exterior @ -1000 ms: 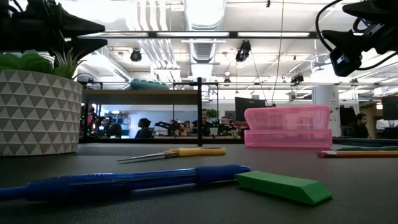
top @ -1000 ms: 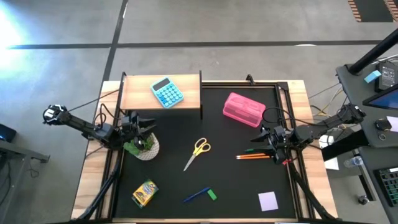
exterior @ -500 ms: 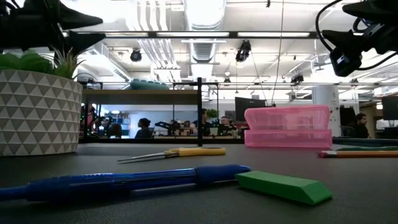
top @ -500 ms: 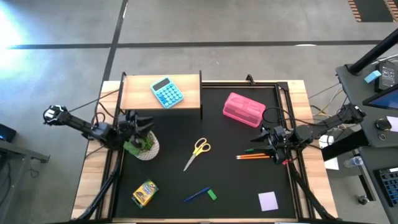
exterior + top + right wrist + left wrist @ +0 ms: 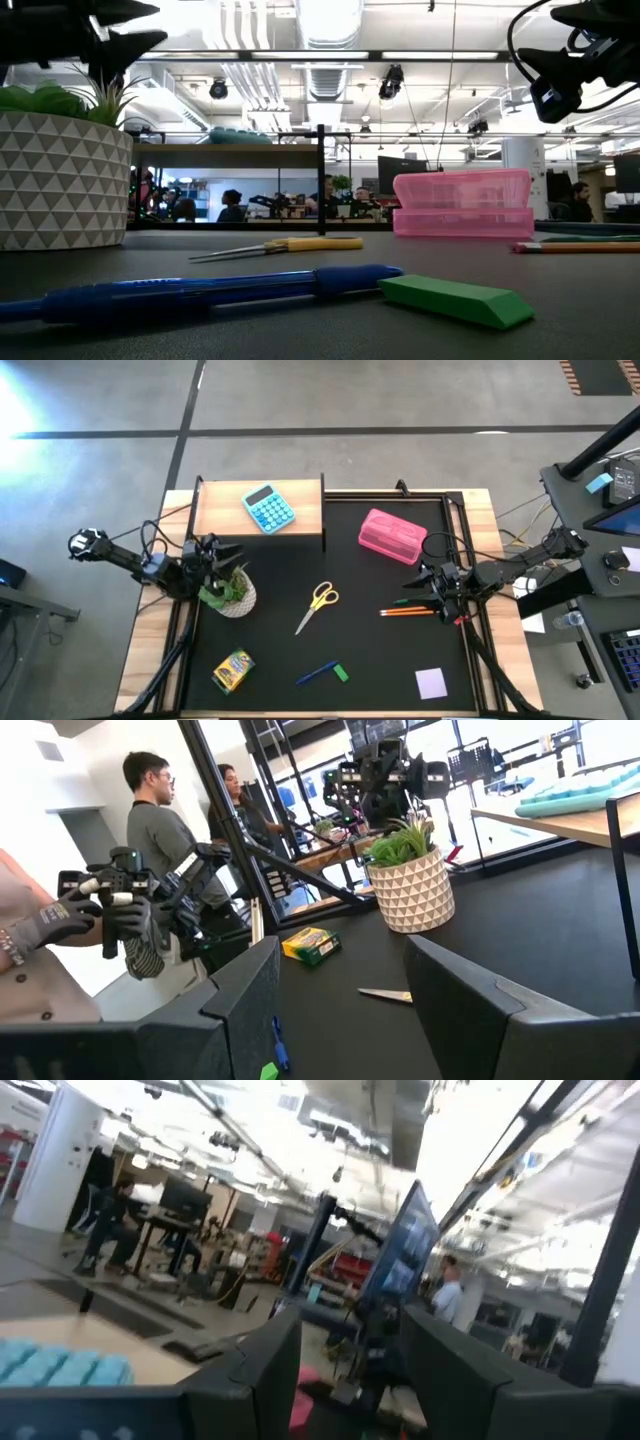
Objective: Pack school essentials
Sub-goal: Put the yellow crayon box into the pink supply box
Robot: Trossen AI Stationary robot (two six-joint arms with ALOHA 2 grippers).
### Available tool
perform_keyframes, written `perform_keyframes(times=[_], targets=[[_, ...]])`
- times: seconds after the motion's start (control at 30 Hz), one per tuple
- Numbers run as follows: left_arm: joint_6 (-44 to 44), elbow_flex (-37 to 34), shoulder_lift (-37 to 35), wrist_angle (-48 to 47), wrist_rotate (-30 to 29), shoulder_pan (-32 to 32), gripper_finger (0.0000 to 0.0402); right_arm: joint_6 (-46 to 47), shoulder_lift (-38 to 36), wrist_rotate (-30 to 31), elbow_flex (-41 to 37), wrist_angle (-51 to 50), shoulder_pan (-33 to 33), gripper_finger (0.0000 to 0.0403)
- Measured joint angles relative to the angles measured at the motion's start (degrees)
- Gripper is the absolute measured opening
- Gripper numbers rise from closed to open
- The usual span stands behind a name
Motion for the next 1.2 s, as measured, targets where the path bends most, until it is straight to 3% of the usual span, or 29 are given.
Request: perform_keyframes(times=[0.27, 0.43, 0.6, 0.87, 1.2], targets=[[-0.1, 4.1, 4.0, -0.7, -2.3, 0.0, 0.0157, 0.0, 0.0, 0.0, 0.0, 0.0, 0.0, 0.0206], [0.0, 10.2, 8.1, -4.7, -4.1, 0.0, 0.0157, 0.0, 0.0, 0.0, 0.0, 0.0, 0.0, 0.0206], [-0.2, 19.0, 10.7, -16.5, -6.0, 0.1, 0.0157, 0.0, 0.0, 0.0, 0.0, 0.0, 0.0, 0.0206], [-7.9, 34.2, 21.0, -39.9, -8.5, 0.1, 0.0157, 0.0, 0.0, 0.0, 0.0, 0.0, 0.0, 0.0206], [-26.1, 47.0, 36.4, -57.7, -8.4, 0.1, 0.0157, 0.0, 0.0, 0.0, 0.0, 0.0, 0.0, 0.0206]])
